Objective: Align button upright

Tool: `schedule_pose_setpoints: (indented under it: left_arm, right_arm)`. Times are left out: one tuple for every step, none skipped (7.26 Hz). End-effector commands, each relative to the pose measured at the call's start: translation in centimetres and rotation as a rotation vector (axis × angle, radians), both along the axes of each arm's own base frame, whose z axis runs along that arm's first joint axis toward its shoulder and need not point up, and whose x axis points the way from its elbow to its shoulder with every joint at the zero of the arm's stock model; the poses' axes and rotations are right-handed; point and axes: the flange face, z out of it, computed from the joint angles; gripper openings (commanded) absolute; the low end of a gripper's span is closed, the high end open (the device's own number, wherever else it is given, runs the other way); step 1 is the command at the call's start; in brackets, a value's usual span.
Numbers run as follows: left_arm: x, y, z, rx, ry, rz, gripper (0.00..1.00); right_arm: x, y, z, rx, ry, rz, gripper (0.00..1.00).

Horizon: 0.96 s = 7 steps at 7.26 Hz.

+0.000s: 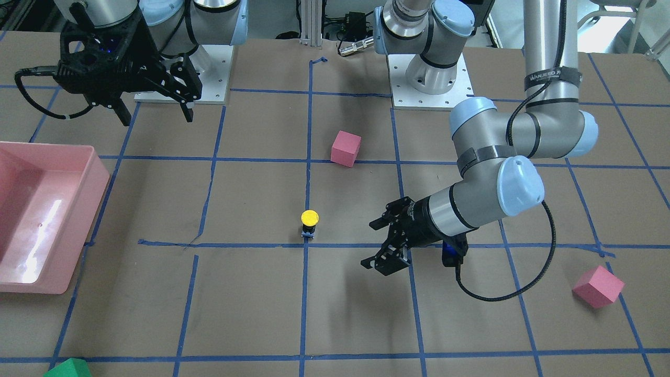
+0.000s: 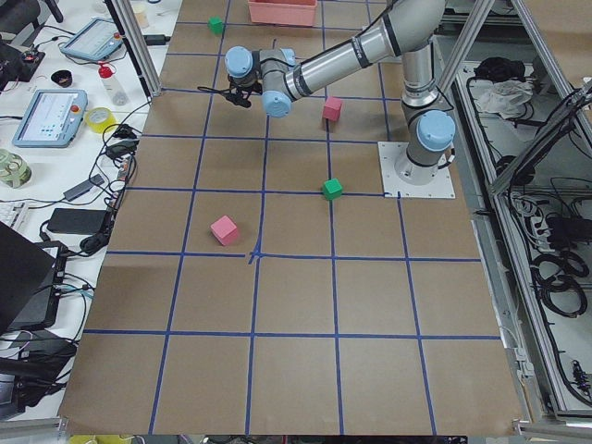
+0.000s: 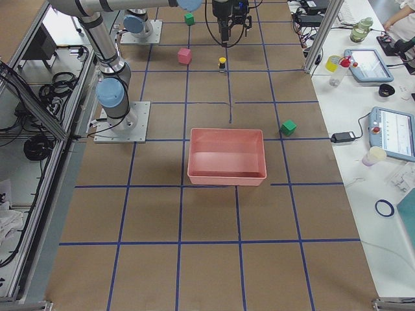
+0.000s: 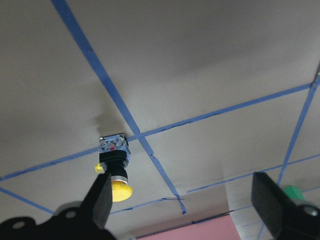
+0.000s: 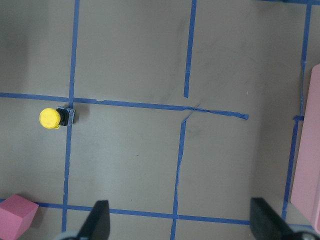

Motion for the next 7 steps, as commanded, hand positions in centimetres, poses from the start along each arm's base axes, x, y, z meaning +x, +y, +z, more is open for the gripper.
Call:
schedule_pose_setpoints:
  left_arm:
    - [5.8, 0.1, 6.0, -0.118, -0.352, -0.404, 1.00]
    - [6.5, 0.6, 10.3, -0.194, -0.377, -0.599, 1.00]
    - [6.0, 1.7, 15.9, -0.337, -0.409, -0.830, 1.00]
    - [6.2, 3.8, 20.0, -0.327, -0.447, -0.864, 1.00]
    - [6.4, 6.4, 21.7, -0.278, -0.489, -0.870, 1.00]
    - [6.2, 8.1, 23.0, -0.291, -0.500, -0.876, 1.00]
    - [6.0, 8.7, 22.2, -0.266, -0.477, -0.893, 1.00]
  right_arm:
    - [0.0, 0.0, 0.0, 0.001, -0.001, -0.001, 1.00]
    - [0.1, 0.0, 0.0, 0.001, -0.002, 0.000, 1.00]
    - [0.0, 0.0, 0.0, 0.002, -0.001, -0.001, 1.00]
    - [0.1, 0.0, 0.0, 0.001, -0.002, 0.000, 1.00]
    - [0.0, 0.1, 0.0, -0.001, -0.001, -0.002, 1.00]
    - [0.0, 0.1, 0.0, -0.001, -0.001, -0.002, 1.00]
    - [0.0, 0.1, 0.0, -0.001, -0.001, -0.004, 1.00]
